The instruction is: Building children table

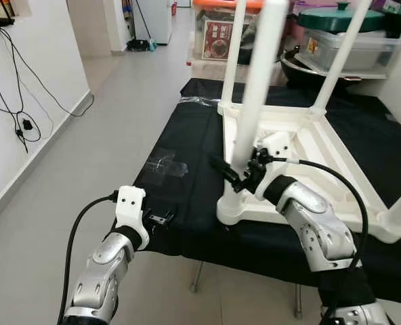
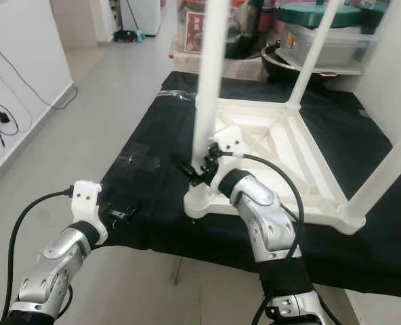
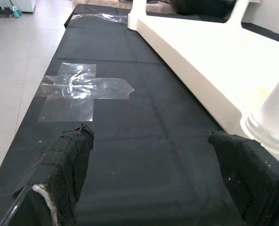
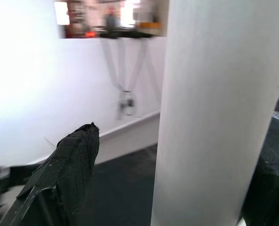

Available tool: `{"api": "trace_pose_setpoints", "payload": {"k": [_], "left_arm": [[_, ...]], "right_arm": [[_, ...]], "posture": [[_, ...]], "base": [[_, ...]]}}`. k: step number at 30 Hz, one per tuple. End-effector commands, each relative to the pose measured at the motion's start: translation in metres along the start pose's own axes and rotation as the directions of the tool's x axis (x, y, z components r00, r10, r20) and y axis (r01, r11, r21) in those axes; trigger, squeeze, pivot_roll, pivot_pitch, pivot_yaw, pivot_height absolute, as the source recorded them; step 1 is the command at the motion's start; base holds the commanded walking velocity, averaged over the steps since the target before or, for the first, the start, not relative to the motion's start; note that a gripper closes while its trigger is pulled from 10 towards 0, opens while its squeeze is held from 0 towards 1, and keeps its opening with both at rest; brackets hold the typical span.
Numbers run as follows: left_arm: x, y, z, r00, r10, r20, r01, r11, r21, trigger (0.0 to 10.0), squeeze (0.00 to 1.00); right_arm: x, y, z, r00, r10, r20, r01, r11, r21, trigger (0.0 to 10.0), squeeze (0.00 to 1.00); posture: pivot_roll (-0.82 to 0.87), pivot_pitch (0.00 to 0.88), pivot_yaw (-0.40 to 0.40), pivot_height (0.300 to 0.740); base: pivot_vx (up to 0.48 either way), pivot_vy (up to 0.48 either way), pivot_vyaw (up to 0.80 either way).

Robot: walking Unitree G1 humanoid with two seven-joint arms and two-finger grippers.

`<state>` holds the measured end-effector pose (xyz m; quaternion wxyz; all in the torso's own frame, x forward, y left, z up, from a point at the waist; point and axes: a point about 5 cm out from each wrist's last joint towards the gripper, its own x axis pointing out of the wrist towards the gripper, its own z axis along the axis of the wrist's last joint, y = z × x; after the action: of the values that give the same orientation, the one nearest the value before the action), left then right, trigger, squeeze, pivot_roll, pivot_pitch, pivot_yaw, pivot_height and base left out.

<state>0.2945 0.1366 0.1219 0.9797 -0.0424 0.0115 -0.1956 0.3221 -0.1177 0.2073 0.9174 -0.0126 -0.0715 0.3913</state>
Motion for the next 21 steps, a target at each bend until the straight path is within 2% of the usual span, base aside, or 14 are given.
{"api": "trace_pose_setpoints", "payload": {"k": [1,3,5,6,7,10,13,14,15,16,17,18,20,21], "left_arm": [[-0.001,0.000,-0.003,1.000,0.009,-0.011,-0.009,1.000,-0.001,10.0,0.00],[-0.002,0.001,-0.003,1.000,0.012,-0.011,-0.012,1.000,0.001,10.0,0.00],[-0.003,0.003,-0.003,1.000,0.018,-0.012,-0.018,1.000,0.003,10.0,0.00],[-0.004,0.004,-0.003,1.000,0.024,-0.012,-0.024,1.000,0.005,10.0,0.00],[-0.004,0.004,-0.003,1.000,0.024,-0.012,-0.024,1.000,0.005,10.0,0.00],[-0.004,0.002,-0.003,1.000,0.020,-0.011,-0.020,1.000,0.002,10.0,0.00],[-0.004,0.001,-0.003,1.000,0.019,-0.012,-0.019,1.000,0.002,10.0,0.00],[-0.004,0.001,-0.003,1.000,0.015,-0.014,-0.015,1.000,0.001,10.0,0.00],[-0.004,0.001,-0.003,1.000,0.015,-0.014,-0.015,1.000,0.001,10.0,0.00],[-0.005,0.000,-0.004,1.000,0.013,-0.016,-0.013,1.000,0.002,10.0,0.00],[-0.005,0.000,-0.004,1.000,0.013,-0.016,-0.013,1.000,0.002,10.0,0.00],[-0.005,0.001,-0.004,1.000,0.013,-0.017,-0.013,1.000,0.002,10.0,0.00],[-0.005,0.001,-0.004,1.000,0.013,-0.017,-0.013,1.000,0.002,10.0,0.00],[-0.007,0.002,-0.004,1.000,0.017,-0.017,-0.017,1.000,0.002,10.0,0.00]], "right_arm": [[0.008,0.014,0.000,0.991,0.136,0.010,-0.136,0.991,-0.010,10.0,0.00],[0.011,0.020,-0.003,0.984,0.179,0.007,-0.179,0.984,0.001,10.0,0.00],[0.014,0.028,-0.010,0.977,0.211,-0.008,-0.211,0.977,0.013,8.9,0.00],[0.020,0.031,-0.017,0.986,0.164,-0.019,-0.164,0.986,0.041,0.0,0.00],[0.020,0.031,-0.017,0.986,0.164,-0.019,-0.164,0.986,0.041,0.0,0.00],[0.026,0.013,-0.042,0.979,-0.141,-0.149,0.148,0.988,0.033,0.0,0.00],[0.025,0.009,-0.045,0.969,-0.180,-0.170,0.186,0.982,0.019,0.0,0.00],[0.016,-0.012,-0.055,0.890,-0.391,-0.233,0.403,0.915,0.002,0.0,0.00],[0.016,-0.012,-0.055,0.890,-0.391,-0.233,0.403,0.915,0.002,0.0,0.00],[-0.004,-0.038,-0.064,0.722,-0.635,-0.275,0.657,0.753,-0.015,0.0,0.00],[-0.004,-0.038,-0.064,0.722,-0.635,-0.275,0.657,0.753,-0.015,0.0,0.00],[-0.033,-0.059,-0.072,0.489,-0.810,-0.323,0.850,0.526,-0.031,0.0,0.00],[-0.033,-0.059,-0.072,0.489,-0.810,-0.323,0.850,0.526,-0.031,0.0,0.00],[-0.058,-0.070,-0.079,0.302,-0.883,-0.359,0.940,0.339,-0.044,0.0,0.00]], "posture": [[0.11,0.000,-0.077,0.740],[0.12,0.000,-0.081,0.740],[0.12,0.000,-0.084,0.740],[0.12,0.000,-0.085,0.740],[0.12,0.000,-0.085,0.740],[0.11,0.000,-0.073,0.740],[0.11,0.000,-0.073,0.740],[0.11,0.000,-0.068,0.740],[0.11,0.000,-0.068,0.740],[0.11,0.000,-0.074,0.740],[0.11,0.000,-0.074,0.740],[0.11,0.000,-0.077,0.740],[0.11,0.000,-0.077,0.740],[0.11,0.000,-0.073,0.740]], "base": [[0.000,0.000,0.00],[0.000,0.000,0.00],[0.000,0.000,0.00],[0.000,0.000,0.00],[0.000,0.000,0.00],[0.000,0.000,0.00],[0.000,0.000,0.00],[0.000,0.000,0.00],[0.000,0.000,0.00],[0.000,0.000,0.00],[0.000,0.000,0.00],[0.000,0.000,0.00],[0.000,0.000,0.00],[0.000,0.000,0.00]]}}
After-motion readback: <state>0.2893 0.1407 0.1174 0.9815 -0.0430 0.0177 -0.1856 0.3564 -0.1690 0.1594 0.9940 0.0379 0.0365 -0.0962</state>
